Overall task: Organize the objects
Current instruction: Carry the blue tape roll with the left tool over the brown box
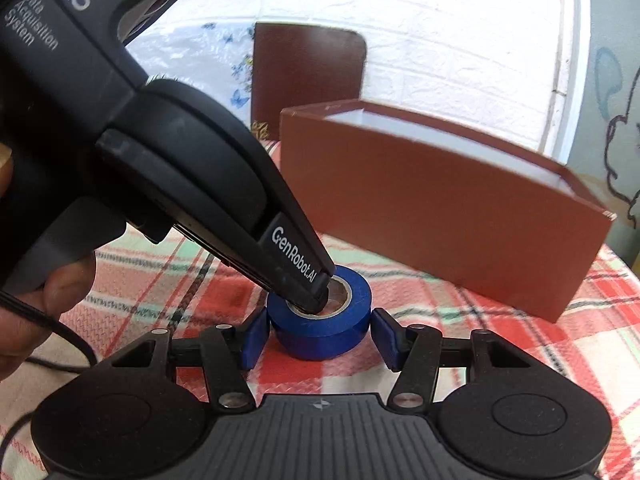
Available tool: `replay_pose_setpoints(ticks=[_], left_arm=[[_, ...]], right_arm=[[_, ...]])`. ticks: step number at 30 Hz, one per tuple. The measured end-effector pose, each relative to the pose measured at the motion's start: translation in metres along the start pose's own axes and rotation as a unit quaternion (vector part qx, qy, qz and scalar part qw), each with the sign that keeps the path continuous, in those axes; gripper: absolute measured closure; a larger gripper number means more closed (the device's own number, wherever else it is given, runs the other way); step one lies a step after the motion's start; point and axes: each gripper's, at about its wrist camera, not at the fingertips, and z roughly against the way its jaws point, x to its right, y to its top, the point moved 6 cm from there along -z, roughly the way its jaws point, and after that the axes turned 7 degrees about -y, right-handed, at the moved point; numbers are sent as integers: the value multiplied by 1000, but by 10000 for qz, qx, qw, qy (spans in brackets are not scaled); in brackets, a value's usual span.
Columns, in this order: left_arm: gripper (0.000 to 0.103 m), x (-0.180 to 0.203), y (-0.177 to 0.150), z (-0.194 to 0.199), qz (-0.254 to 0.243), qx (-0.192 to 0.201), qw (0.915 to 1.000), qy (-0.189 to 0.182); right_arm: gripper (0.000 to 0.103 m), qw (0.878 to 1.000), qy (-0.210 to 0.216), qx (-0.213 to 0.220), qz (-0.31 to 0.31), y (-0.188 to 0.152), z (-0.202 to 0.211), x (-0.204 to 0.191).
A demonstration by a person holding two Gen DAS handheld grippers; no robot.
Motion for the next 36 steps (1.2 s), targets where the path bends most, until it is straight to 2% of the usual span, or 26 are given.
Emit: replay_pose_setpoints(ticks=[8,20,27,36], left_arm=[[83,20,34,23,-474,367,9982,96],[83,36,95,41,-821,897,9922,272],[83,37,121,36,-837,1015,9906,376],[83,34,147,12,-814,942,9910,482]], right_arm=[[50,9976,-313,619,83,26,11,16],[49,9899,-505,1321,-97,78,5,50],[49,9877,-540,1463,-149,100,-12,69],[49,9894,-505,1350,-185,114,-48,94]])
